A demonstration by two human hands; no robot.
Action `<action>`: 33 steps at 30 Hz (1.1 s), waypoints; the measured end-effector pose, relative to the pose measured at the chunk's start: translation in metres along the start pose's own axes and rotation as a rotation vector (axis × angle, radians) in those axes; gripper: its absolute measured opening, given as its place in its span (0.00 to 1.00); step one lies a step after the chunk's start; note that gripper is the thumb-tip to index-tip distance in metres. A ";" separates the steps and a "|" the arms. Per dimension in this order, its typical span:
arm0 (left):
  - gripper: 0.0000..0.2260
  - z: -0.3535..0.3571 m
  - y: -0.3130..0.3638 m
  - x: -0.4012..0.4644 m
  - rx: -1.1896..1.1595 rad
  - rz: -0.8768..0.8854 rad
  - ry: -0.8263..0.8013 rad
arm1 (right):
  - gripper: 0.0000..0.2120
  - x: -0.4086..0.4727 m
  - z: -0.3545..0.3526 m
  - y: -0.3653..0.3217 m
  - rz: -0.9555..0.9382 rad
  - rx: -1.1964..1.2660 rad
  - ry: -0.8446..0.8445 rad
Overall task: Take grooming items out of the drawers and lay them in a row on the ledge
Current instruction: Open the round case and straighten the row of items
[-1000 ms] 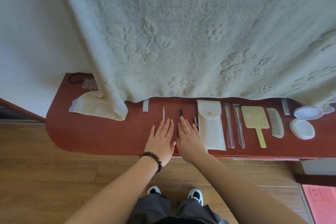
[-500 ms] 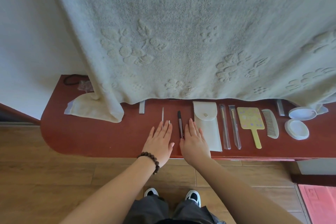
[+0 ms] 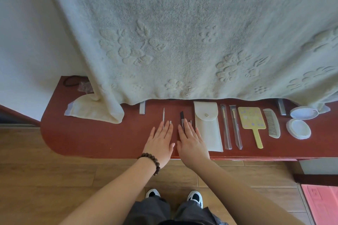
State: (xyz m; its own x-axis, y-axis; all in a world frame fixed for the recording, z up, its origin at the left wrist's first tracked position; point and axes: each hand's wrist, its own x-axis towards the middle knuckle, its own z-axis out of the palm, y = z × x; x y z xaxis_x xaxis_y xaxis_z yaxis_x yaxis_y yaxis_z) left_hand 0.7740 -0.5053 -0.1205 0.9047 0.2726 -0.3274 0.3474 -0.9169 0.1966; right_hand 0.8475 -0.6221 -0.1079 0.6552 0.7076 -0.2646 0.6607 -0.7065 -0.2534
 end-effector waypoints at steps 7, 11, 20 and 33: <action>0.27 0.002 -0.001 -0.003 -0.007 -0.004 0.013 | 0.28 0.005 0.004 -0.007 0.018 -0.011 -0.077; 0.28 0.002 -0.002 -0.003 -0.015 -0.012 0.020 | 0.28 0.006 0.004 -0.010 0.029 -0.016 -0.094; 0.29 0.000 -0.001 -0.003 -0.028 -0.026 0.000 | 0.27 0.006 -0.008 -0.001 0.063 0.019 -0.004; 0.28 0.001 0.002 -0.002 -0.023 -0.023 -0.008 | 0.28 0.011 -0.012 0.002 0.132 -0.037 -0.141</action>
State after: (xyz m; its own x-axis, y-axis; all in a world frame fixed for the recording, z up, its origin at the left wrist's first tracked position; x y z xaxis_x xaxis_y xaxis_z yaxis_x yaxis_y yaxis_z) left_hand 0.7723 -0.5078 -0.1198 0.8946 0.2906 -0.3394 0.3734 -0.9035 0.2105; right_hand 0.8604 -0.6155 -0.0998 0.6811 0.5989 -0.4212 0.5872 -0.7904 -0.1743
